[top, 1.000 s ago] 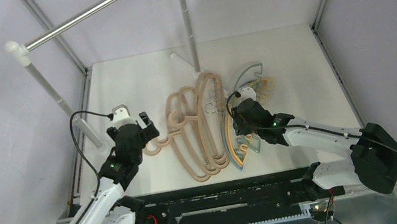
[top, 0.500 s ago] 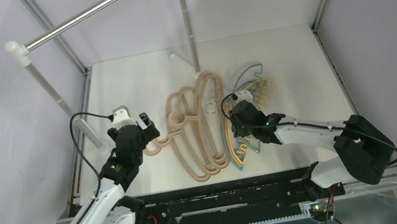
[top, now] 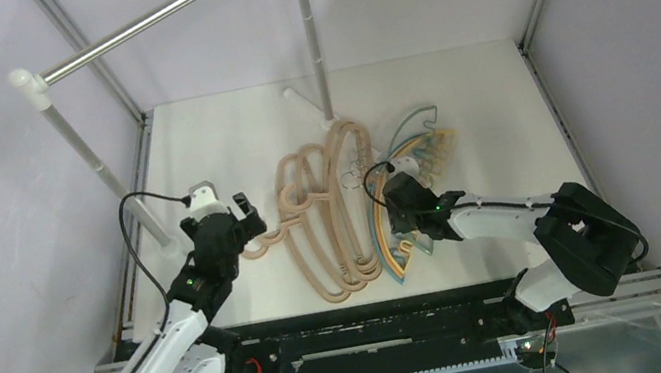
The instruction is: Organize the hangers
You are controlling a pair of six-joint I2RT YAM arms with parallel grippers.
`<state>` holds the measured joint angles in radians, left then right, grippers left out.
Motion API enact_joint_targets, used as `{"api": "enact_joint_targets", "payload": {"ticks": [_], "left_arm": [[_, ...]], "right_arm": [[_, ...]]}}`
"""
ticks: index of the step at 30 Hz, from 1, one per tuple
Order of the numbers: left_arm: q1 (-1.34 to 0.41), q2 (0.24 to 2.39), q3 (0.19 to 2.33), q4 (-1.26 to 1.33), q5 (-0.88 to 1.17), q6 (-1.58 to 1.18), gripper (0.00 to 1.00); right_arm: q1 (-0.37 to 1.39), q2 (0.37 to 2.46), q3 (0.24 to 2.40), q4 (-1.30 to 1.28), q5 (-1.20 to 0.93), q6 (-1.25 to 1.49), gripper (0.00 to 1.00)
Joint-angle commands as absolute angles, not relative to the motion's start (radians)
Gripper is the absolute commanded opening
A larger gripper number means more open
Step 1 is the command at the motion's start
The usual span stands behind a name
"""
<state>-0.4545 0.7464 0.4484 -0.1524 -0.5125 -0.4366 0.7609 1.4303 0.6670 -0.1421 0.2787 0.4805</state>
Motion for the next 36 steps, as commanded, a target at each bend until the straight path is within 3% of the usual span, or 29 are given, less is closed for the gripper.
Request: {"api": "enact_joint_targets", "payload": {"ticks": [1,8,14,18,21,26,36], "left_arm": [[-0.460,0.750,0.454,-0.112,-0.506,-0.438,0.99],[-0.460,0.748,0.442,-0.109,-0.512,-0.435,0.99],[-0.460,0.738,0.437,-0.110,-0.515,-0.433,0.99],[-0.460,0.732,0.431,-0.105,-0.530,-0.431,0.99],[-0.460,0.736,0.433,-0.103,-0.542,-0.437,0.99],[-0.460,0.746,0.454,-0.108,-0.550,-0.446,0.99],[-0.461,0.752,0.493,-0.144,-0.571,-0.457,0.99]], "right_arm": [[0.765,1.439,0.659,-0.092,0.306,0.499,0.39],[0.778,1.389,0.658,-0.121,0.361,0.454,0.00],[0.799,1.204,0.695,-0.224,0.395,0.400,0.00],[0.793,1.041,0.778,-0.305,0.307,0.354,0.00],[0.748,0.984,0.904,-0.354,0.080,0.329,0.00],[0.699,1.091,1.212,-0.467,-0.390,0.352,0.00],[0.653,1.277,1.465,-0.181,-0.965,0.692,0.00]]}}
